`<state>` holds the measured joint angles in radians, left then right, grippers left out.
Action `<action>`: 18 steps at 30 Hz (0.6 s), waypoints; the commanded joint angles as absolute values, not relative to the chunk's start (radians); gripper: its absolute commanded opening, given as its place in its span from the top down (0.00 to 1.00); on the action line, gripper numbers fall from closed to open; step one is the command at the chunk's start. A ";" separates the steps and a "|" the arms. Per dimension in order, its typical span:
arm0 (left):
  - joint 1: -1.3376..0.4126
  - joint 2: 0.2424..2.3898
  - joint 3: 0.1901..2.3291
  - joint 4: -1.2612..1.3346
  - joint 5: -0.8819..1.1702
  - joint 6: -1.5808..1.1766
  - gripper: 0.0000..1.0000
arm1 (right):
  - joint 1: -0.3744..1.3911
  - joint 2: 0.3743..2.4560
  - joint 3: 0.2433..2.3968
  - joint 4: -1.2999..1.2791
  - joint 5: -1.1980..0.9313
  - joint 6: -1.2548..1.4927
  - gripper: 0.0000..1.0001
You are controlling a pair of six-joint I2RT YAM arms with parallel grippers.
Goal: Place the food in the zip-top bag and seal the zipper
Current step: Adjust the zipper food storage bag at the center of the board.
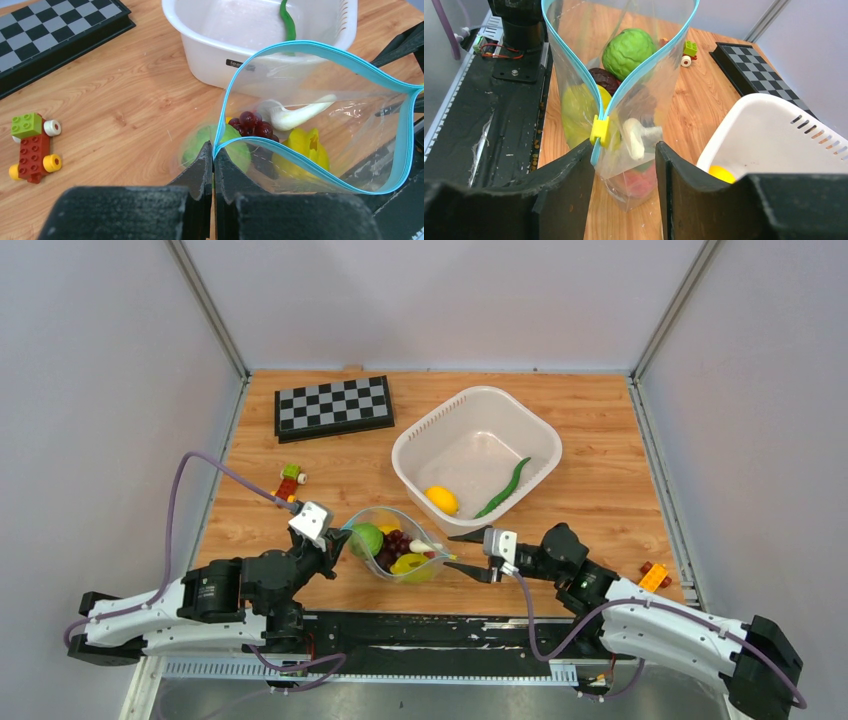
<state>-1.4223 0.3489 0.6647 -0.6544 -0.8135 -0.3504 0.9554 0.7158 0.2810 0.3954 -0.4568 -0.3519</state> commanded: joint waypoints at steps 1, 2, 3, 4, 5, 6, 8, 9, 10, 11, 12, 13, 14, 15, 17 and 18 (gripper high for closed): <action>-1.424 0.344 0.698 -0.614 -0.836 -0.376 1.00 | 0.960 0.722 0.288 0.401 -0.450 -0.386 0.54; -1.424 0.345 0.699 -0.613 -0.836 -0.376 1.00 | 0.960 0.722 0.286 0.412 -0.454 -0.386 0.56; -1.424 0.344 0.699 -0.613 -0.836 -0.375 1.00 | 0.960 0.722 0.285 0.426 -0.458 -0.381 0.60; -1.424 0.344 0.698 -0.612 -0.836 -0.374 1.00 | 0.960 0.723 0.283 0.442 -0.463 -0.374 0.63; -1.424 0.344 0.699 -0.612 -0.836 -0.374 1.00 | 0.960 0.722 0.281 0.457 -0.466 -0.365 0.64; -1.424 0.345 0.699 -0.614 -0.836 -0.375 1.00 | 0.960 0.721 0.282 0.468 -0.467 -0.359 0.65; -1.424 0.345 0.698 -0.616 -0.836 -0.378 1.00 | 0.960 0.718 0.283 0.470 -0.477 -0.356 0.69; -1.424 0.345 0.697 -0.618 -0.836 -0.380 1.00 | 0.961 0.718 0.283 0.464 -0.477 -0.358 0.70; -1.424 0.345 0.697 -0.619 -0.837 -0.381 1.00 | 0.960 0.718 0.284 0.456 -0.474 -0.363 0.73; -1.424 0.345 0.696 -0.619 -0.837 -0.382 1.00 | 0.961 0.718 0.284 0.446 -0.470 -0.369 0.76; -1.424 0.345 0.698 -0.617 -0.838 -0.383 1.00 | 0.960 0.717 0.288 0.429 -0.465 -0.374 0.77; -1.424 0.345 0.699 -0.617 -0.838 -0.382 1.00 | 0.960 0.715 0.291 0.415 -0.459 -0.380 0.79; -1.424 0.345 0.699 -0.617 -0.838 -0.382 1.00 | 0.960 0.713 0.292 0.401 -0.457 -0.383 0.82; -1.424 0.346 0.699 -0.617 -0.840 -0.382 1.00 | 0.960 0.709 0.295 0.390 -0.453 -0.388 0.84; -1.424 0.345 0.702 -0.619 -0.842 -0.380 1.00 | 0.961 0.693 0.295 0.382 -0.435 -0.388 0.87; -1.424 0.344 0.701 -0.621 -0.844 -0.381 1.00 | 0.960 0.684 0.295 0.376 -0.426 -0.388 0.90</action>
<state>-1.4227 0.3489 0.6651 -0.6548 -0.8139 -0.3592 0.9554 0.7181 0.2810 0.3882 -0.4526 -0.3729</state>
